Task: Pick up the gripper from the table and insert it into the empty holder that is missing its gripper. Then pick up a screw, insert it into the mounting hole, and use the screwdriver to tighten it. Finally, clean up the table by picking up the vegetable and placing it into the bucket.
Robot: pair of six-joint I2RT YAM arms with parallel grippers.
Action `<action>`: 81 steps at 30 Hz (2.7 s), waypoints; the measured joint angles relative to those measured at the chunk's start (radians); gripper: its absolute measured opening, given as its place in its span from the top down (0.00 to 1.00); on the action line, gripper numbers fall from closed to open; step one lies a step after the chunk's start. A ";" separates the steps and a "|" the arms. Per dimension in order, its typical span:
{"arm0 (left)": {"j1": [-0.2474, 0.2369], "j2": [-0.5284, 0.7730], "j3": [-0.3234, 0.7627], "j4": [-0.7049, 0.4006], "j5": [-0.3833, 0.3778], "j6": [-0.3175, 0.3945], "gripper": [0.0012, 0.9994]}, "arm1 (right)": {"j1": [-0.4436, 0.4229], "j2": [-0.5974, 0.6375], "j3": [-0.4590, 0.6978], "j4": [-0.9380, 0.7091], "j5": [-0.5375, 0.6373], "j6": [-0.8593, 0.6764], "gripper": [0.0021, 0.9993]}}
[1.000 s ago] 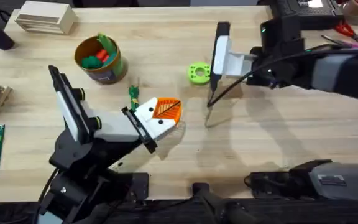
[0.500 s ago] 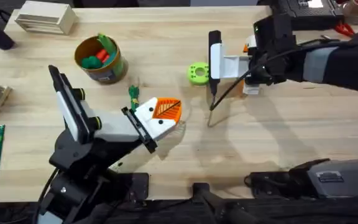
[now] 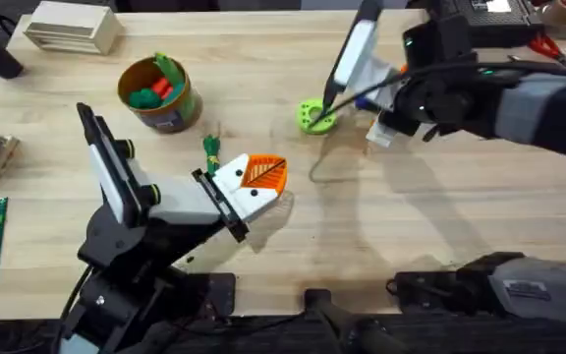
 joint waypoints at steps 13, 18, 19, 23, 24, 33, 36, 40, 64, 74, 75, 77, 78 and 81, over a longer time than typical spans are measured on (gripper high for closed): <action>0.000 0.000 0.000 0.006 0.000 0.003 0.01 | 0.053 -0.299 0.032 -0.169 -0.100 0.590 0.05; 0.000 0.000 0.012 0.036 -0.023 -0.001 0.01 | 0.084 -0.302 0.032 -0.171 -0.154 0.627 0.05; 0.000 0.000 0.032 -0.019 -0.048 -0.006 0.01 | 0.091 -0.302 0.032 -0.171 -0.165 0.632 0.05; 0.000 0.022 0.187 -0.339 -0.215 -0.049 0.01 | 0.118 -0.302 0.032 -0.171 -0.183 0.640 0.05; 0.000 0.045 0.247 -0.431 -0.268 -0.062 0.01 | 0.123 -0.302 0.032 -0.171 -0.187 0.640 0.05; 0.000 0.611 0.687 -0.810 -0.619 -0.185 0.01 | 0.128 -0.302 0.032 -0.171 -0.196 0.647 0.05; 0.000 0.758 0.691 -0.762 -0.601 -0.192 0.01 | 0.128 -0.302 0.032 -0.171 -0.196 0.648 0.05; 0.003 0.893 0.691 -0.760 -0.594 -0.216 0.01 | 0.128 -0.302 0.032 -0.171 -0.196 0.648 0.05; 0.219 1.349 0.691 -0.555 -0.558 -0.327 0.63 | 0.128 -0.302 0.032 -0.177 -0.196 0.647 0.05; 0.220 1.349 0.969 -0.949 -0.497 -0.327 0.98 | 0.128 -0.302 0.032 -0.177 -0.196 0.647 0.05; 0.220 1.348 1.025 -0.981 -0.497 -0.326 0.98 | 0.128 -0.302 0.032 -0.175 -0.196 0.647 0.05; 0.220 1.345 1.140 -1.013 -0.505 -0.318 0.98 | 0.128 -0.302 0.032 -0.174 -0.196 0.647 0.05; 0.220 1.342 1.185 -1.013 -0.518 -0.314 0.98 | 0.128 -0.302 0.032 -0.173 -0.196 0.647 0.05; 0.222 1.324 1.270 -0.949 -0.602 -0.303 0.98 | 0.128 -0.302 0.032 -0.172 -0.196 0.647 0.05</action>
